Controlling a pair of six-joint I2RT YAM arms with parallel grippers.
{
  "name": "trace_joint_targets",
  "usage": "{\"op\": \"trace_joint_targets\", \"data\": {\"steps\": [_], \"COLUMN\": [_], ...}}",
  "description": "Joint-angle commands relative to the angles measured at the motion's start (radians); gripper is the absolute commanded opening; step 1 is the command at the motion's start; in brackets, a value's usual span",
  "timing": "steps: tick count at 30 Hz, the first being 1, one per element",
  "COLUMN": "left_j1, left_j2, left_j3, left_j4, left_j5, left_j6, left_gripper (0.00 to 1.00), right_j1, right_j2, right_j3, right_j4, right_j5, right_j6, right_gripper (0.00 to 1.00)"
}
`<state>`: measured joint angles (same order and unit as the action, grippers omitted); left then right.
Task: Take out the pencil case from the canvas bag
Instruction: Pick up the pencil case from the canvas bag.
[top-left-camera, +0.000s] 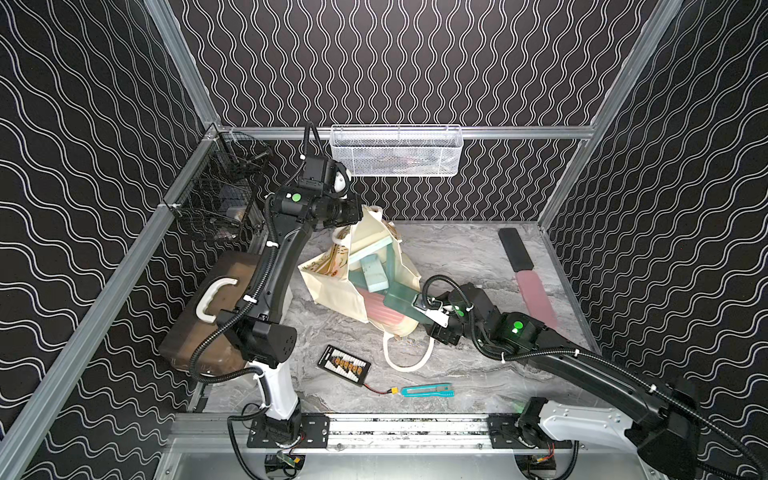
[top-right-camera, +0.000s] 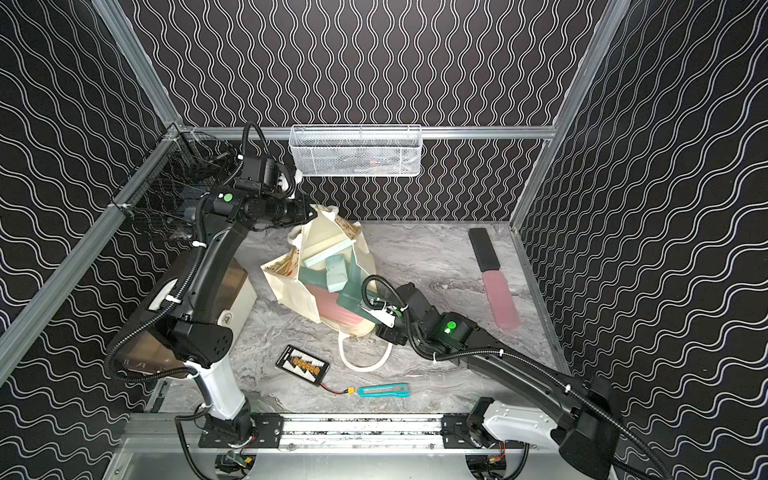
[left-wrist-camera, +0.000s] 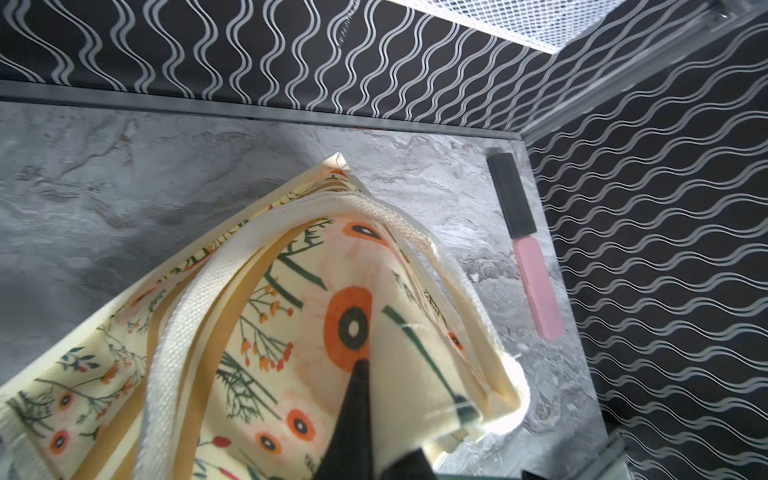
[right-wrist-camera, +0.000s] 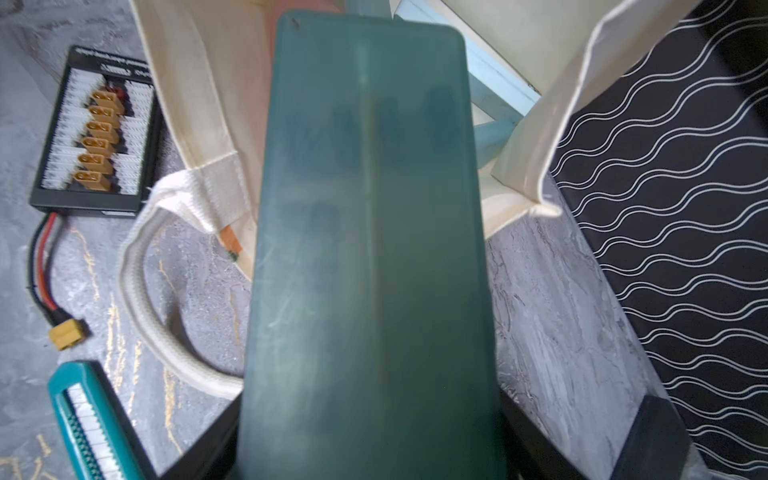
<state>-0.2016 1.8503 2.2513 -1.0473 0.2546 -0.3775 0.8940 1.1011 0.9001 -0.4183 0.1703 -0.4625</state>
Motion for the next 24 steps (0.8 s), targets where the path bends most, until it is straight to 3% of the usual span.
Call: {"op": "trace_joint_targets", "data": {"steps": [1,7,13,18,24], "left_j1": [0.002,0.003,0.003,0.003,0.003], "left_j2": [-0.037,-0.061,-0.080,-0.079,-0.081], "left_j3": [-0.007,-0.025,-0.039,-0.034,-0.020], "left_j4": [0.096,0.109,0.120,0.112,0.094], "left_j5": [-0.062,-0.102,-0.126,-0.126,-0.121], "left_j6": [-0.031,-0.037,-0.046,-0.065,-0.069], "left_gripper": [0.00,0.00,0.00,0.00,0.00], "right_j1": [-0.002,-0.099,-0.357,-0.523,-0.641], "right_j2": [-0.067,-0.143,-0.100,0.106,0.388], "right_j3": [-0.044,-0.098,-0.108,-0.003,0.183], "right_j4": [0.095,0.111,0.142,0.120,0.136], "right_j5": [0.005,-0.008,-0.078,-0.031,-0.011], "right_j6": [0.119,0.240,0.368,0.440,0.491], "right_gripper": [0.60,0.54,0.47,0.47,0.47]}}
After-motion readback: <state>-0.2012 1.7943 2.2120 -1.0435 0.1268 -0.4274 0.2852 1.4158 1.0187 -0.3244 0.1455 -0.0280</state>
